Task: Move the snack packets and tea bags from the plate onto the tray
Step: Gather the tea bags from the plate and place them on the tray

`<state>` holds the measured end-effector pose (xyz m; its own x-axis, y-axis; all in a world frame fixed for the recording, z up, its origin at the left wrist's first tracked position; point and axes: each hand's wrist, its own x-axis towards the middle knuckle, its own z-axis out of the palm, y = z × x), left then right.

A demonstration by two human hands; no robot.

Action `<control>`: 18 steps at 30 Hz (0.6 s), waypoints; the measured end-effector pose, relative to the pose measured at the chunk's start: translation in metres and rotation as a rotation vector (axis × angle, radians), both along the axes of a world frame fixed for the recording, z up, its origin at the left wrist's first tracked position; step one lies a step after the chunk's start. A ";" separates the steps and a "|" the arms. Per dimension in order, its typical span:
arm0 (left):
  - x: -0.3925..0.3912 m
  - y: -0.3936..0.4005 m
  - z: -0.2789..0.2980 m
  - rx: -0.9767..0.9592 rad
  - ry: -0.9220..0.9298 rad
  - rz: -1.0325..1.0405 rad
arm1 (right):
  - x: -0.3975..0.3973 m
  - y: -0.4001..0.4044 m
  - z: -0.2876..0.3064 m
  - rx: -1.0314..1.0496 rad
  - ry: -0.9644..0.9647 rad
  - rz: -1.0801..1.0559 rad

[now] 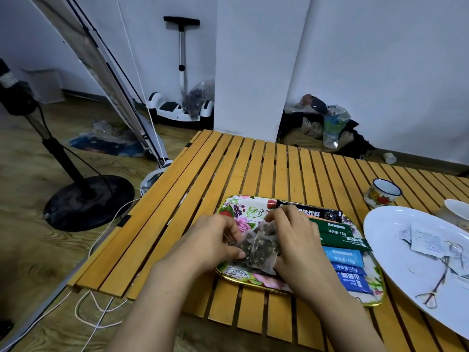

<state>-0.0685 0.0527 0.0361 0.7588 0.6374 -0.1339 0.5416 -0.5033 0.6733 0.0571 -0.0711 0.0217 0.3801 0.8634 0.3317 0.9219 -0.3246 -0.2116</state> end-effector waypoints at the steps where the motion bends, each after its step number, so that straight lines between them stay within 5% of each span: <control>1: -0.001 0.000 0.002 -0.017 0.000 -0.012 | -0.002 0.001 -0.001 -0.006 -0.028 -0.023; 7: 0.002 -0.005 0.009 0.051 0.020 -0.058 | -0.011 0.009 -0.004 -0.051 -0.030 -0.111; 13: 0.015 -0.014 -0.002 0.154 0.082 -0.032 | 0.000 -0.003 0.017 -0.218 0.189 -0.007; 18: 0.020 -0.019 0.002 0.150 0.040 -0.059 | 0.019 -0.024 0.034 -0.144 0.379 0.013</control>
